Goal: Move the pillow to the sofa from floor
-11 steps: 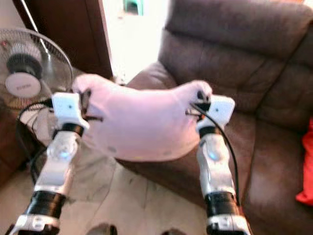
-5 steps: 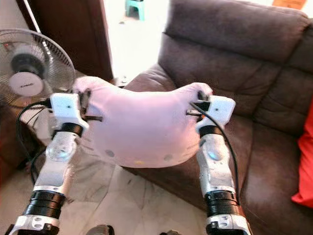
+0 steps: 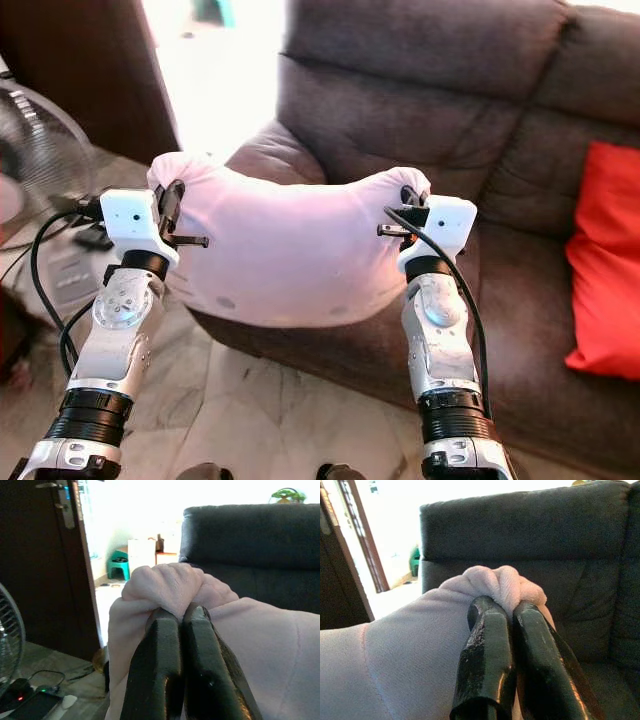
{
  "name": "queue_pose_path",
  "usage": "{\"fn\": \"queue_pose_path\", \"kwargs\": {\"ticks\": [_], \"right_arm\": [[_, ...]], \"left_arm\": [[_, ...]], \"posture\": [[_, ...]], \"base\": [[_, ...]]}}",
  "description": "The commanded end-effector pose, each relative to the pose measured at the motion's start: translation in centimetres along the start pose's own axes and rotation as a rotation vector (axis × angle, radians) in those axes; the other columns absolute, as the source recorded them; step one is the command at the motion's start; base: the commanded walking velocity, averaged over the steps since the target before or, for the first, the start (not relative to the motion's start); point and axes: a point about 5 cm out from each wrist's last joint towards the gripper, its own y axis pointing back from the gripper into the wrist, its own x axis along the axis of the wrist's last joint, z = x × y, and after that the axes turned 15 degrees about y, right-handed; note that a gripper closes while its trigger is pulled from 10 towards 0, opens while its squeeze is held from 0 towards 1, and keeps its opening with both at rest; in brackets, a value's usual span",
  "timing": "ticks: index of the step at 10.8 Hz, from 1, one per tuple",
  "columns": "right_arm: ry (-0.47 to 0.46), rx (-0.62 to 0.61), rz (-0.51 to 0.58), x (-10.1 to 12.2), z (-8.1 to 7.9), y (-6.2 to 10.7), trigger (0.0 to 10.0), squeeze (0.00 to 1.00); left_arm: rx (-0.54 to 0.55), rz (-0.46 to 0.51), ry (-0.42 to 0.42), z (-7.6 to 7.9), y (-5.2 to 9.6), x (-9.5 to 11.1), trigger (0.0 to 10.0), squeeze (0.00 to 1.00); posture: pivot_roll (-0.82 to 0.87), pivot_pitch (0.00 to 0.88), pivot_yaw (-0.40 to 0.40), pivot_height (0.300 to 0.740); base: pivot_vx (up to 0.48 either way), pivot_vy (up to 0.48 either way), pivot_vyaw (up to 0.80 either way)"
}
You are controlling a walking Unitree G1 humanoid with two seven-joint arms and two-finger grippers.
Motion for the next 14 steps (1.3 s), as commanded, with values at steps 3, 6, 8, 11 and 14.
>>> {"fn": "queue_pose_path", "kwargs": {"ticks": [3, 6, 8, 11, 14], "right_arm": [[0.003, -0.026, 0.038, 1.03, 0.64, -0.49, 10.0, 0.00], [0.006, -0.028, 0.037, 1.03, 0.74, -0.51, 10.0, 0.00], [0.005, -0.031, 0.037, 1.04, 0.73, -0.53, 10.0, 0.00], [0.010, -0.035, 0.041, 1.11, 0.81, -0.59, 10.0, 0.00], [0.012, -0.034, 0.043, 1.17, 0.81, -0.67, 10.0, 0.00]], "left_arm": [[0.004, 0.050, -0.004, -0.28, -0.70, 1.29, 10.0, 0.00], [0.001, 0.051, -0.007, -0.25, -0.69, 1.30, 10.0, 0.00], [-0.003, 0.045, -0.011, -0.27, -0.67, 1.21, 10.0, 0.00], [-0.015, 0.046, -0.009, 0.04, -0.66, 1.13, 10.0, 0.00], [-0.011, 0.052, -0.008, -0.07, -0.80, 1.29, 10.0, 0.00]], "posture": [[0.09, 0.073, -0.057, 0.740], [0.09, 0.073, -0.059, 0.740], [0.09, 0.073, -0.059, 0.740], [0.09, 0.070, -0.057, 0.740], [0.09, 0.060, -0.058, 0.740]], "base": [[0.000, 0.000, -0.64], [0.000, 0.000, -0.64], [0.000, 0.000, -0.63], [0.133, 0.000, -0.64], [0.000, 0.000, -0.63]]}}
